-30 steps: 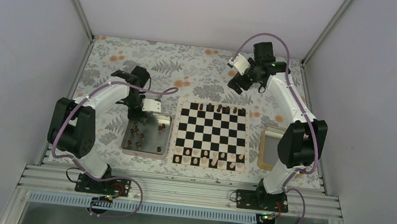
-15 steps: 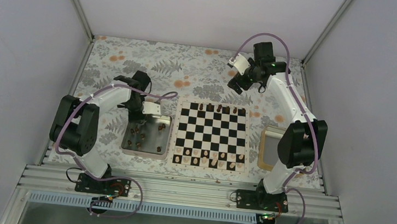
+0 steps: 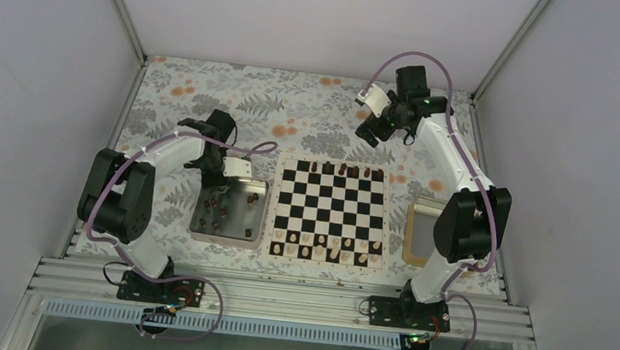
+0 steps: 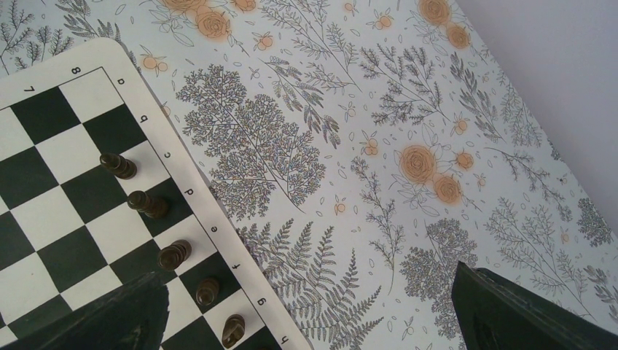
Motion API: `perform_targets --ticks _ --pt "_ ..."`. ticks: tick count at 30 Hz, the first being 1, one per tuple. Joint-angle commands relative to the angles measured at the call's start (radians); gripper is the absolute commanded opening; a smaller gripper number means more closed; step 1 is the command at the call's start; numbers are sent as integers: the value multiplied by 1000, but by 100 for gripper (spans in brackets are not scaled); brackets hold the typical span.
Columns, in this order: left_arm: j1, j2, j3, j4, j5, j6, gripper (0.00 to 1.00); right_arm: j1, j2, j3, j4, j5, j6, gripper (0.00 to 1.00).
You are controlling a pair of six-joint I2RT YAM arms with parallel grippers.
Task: Set up the chess pieces on the board
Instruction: Move the storage box to the center of the board.
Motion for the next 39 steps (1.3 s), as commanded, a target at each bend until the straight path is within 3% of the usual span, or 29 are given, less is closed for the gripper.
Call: perform_targets --ticks 1,21,39 --pt "4 13 -5 -1 -41 -29 38 6 9 -1 -6 -14 2 100" --pt "17 53 -3 84 -191 -48 40 7 13 -5 -6 -13 2 100" --pt "30 139 191 145 -129 55 40 5 11 -10 -5 -7 1 100"
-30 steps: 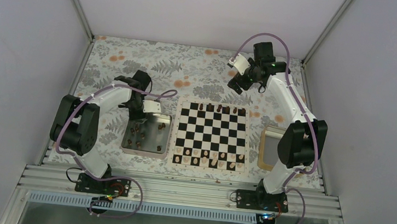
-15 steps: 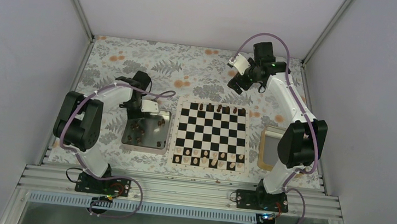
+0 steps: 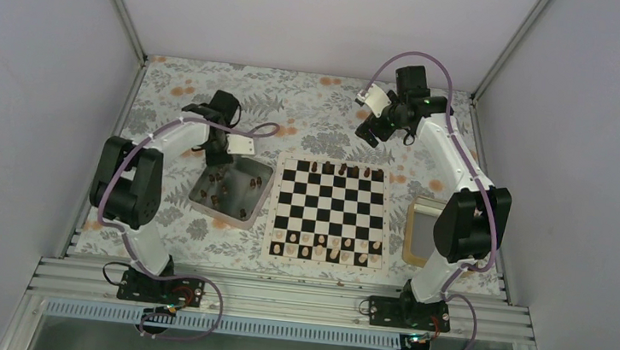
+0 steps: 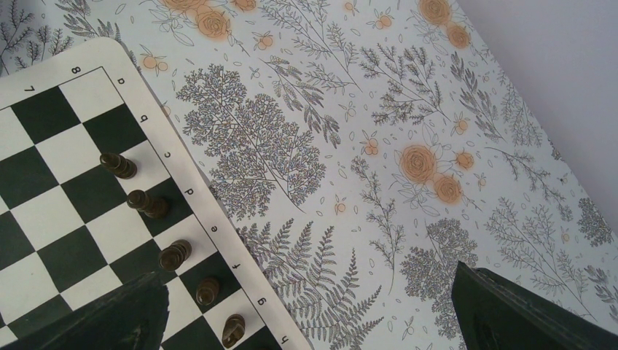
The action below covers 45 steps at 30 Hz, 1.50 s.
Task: Set up the chess pieces on the board
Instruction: Move the storage box to the center of the board, then pick up the chess piece from the storage box.
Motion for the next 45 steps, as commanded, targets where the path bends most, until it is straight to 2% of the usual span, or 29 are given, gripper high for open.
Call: perform_targets --ticks 1,7,19,40,45 --pt "9 46 48 45 28 42 40 4 10 -9 -4 -6 1 100" --pt "12 63 84 39 62 46 40 6 12 -10 -4 -4 1 100" --pt "11 45 81 -57 33 25 40 5 22 -11 -7 -8 -5 100" --pt "13 126 112 -58 -14 33 40 4 25 -19 -9 -8 -8 100" --pt "13 137 117 -61 -28 37 38 3 27 -20 -9 -8 -10 100"
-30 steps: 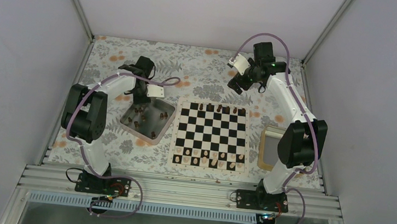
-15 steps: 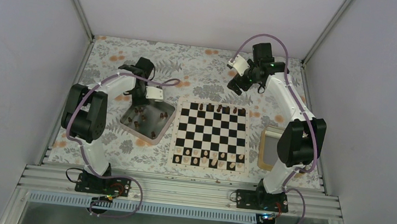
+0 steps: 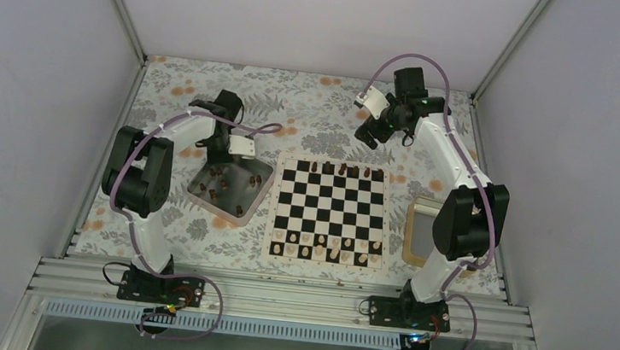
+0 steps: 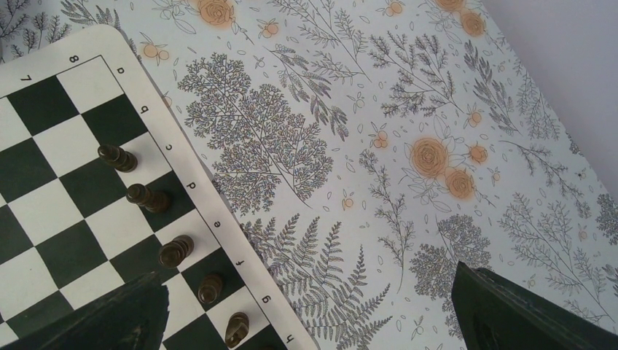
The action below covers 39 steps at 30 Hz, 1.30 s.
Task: Set up the chess pieces on the board
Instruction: Pick up the chess piece from the storage box.
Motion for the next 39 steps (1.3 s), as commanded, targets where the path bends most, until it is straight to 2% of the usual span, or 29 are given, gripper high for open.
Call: perform_targets --ticks 1,8,13,25,30,39 --pt "5 20 28 -18 -20 5 37 3 10 -12 -9 -7 -6 100" --pt "5 29 20 -21 -39 10 35 3 9 -14 -10 -11 -8 100" --pt "6 25 25 -32 -38 12 26 3 11 -12 -12 -11 -9 100" --pt "1 47 14 -42 -82 6 26 1 10 -15 -22 -17 -13 100" --pt "-5 49 21 -49 -74 11 18 1 10 -14 -22 -20 -13 100" --pt "-19 18 72 -94 -54 15 12 1 7 -14 -22 -20 -14 100"
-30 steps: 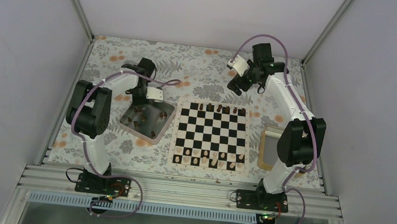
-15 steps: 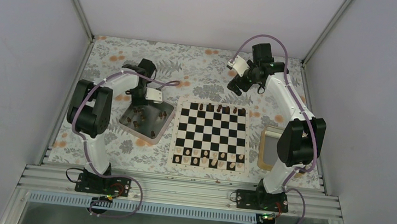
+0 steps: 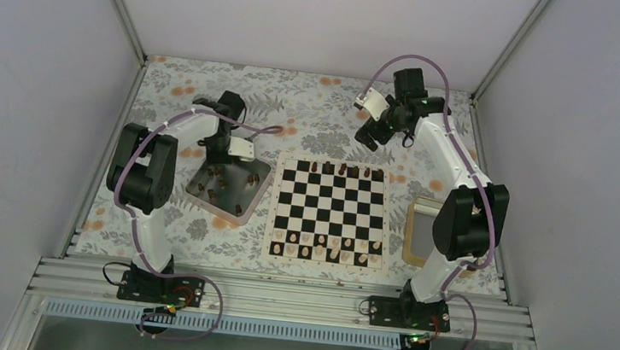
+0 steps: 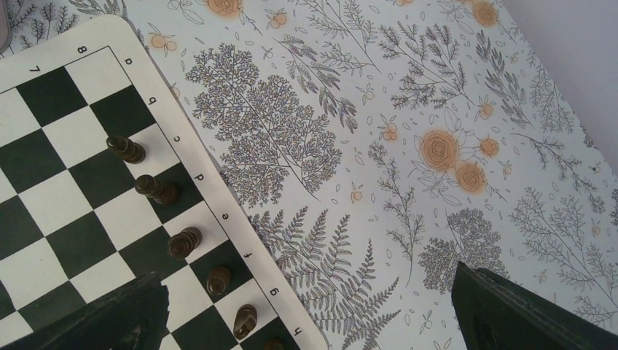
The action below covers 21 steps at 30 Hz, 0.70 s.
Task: Set up the chess pieces on the board
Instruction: Pick up the chess piece from the storage box, then place the chess piece on the chessboard.
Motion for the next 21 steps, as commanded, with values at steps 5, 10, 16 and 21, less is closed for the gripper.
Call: perform_targets --ticks 5,10,16,21 --pt "-25 -48 97 -80 33 7 12 2 4 -10 -1 -19 -12 100" --pt "-64 -75 220 -169 51 4 12 1 -2 -8 -2 -23 -11 100" --pt "-164 -38 400 -228 110 9 13 2 -1 -5 -1 -10 -7 100" --pt "-241 73 513 -232 126 14 13 -7 2 6 2 7 11 100"
